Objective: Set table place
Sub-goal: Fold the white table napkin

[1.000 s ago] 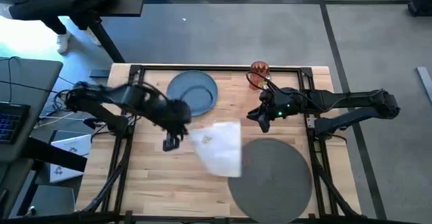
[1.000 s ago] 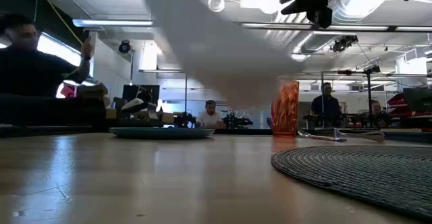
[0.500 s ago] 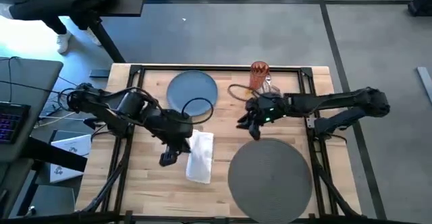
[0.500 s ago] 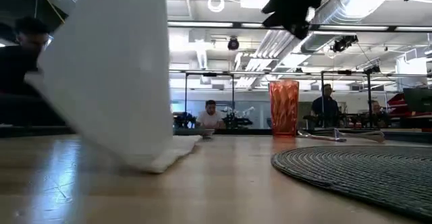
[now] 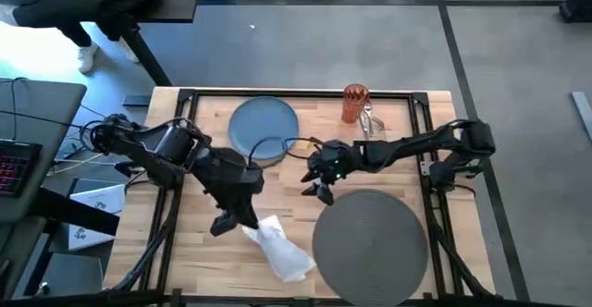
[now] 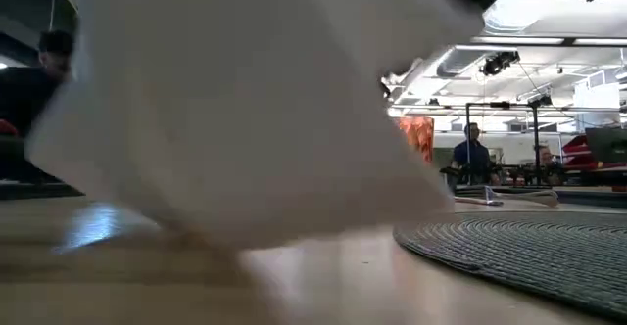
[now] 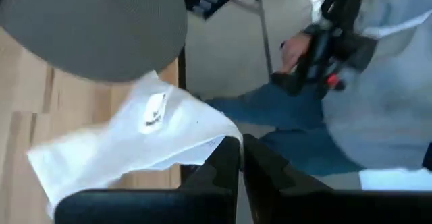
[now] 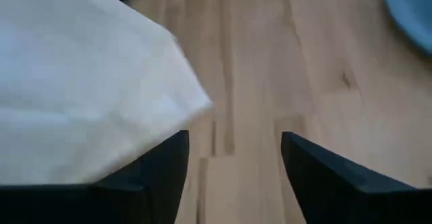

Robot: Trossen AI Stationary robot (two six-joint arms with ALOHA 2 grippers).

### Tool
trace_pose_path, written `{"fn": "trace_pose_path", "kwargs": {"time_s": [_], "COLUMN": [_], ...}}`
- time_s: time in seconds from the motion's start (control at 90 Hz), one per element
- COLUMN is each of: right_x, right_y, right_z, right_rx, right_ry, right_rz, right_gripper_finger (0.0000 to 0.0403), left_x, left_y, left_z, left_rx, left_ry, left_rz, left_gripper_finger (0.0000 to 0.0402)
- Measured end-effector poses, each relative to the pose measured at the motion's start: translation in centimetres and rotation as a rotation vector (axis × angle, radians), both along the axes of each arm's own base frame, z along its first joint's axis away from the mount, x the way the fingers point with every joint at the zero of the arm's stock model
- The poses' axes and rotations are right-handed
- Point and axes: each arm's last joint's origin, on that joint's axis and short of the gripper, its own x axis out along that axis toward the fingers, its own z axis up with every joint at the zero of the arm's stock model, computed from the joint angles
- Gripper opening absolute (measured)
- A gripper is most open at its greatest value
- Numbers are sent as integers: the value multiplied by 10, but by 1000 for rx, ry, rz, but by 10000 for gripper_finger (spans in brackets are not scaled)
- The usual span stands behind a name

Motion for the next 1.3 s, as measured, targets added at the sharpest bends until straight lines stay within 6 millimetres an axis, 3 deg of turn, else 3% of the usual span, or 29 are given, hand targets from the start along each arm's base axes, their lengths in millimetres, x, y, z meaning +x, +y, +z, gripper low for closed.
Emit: {"fn": "trace_pose_path", "kwargs": {"time_s": [0.122,0.267,0.322,0.4,0.533,0.678,0.856,1.089,1.3], "right_x": [-14,-35,-43,-54,-69,-72,-59,-25,12], "right_y": [-8,-10,-11,-12,-15,-14,-13,-11,-3], "right_z": [8,33,43,55,71,77,65,23,-11], "right_rx": [109,108,78,26,-38,-52,-85,-33,13], "right_ry": [115,120,107,88,64,34,36,84,-6], "right_rz": [-99,-130,-149,-191,-267,-267,-208,-129,-12], "right_gripper_finger": [208,184,176,165,151,145,145,145,154], "left_x": [-16,-43,-49,-48,-33,-20,-1,-23,-47], "left_y": [19,39,42,41,34,19,-15,-59,-82], "left_z": [43,96,104,99,77,46,-37,-117,-147], "left_rx": [112,284,321,333,289,157,139,119,143], "left_ry": [-216,-516,-557,-526,-411,-244,130,481,625], "left_rz": [151,347,358,326,252,112,-41,-151,-153], "left_gripper_finger": [0,0,0,0,0,0,0,0,0]}}
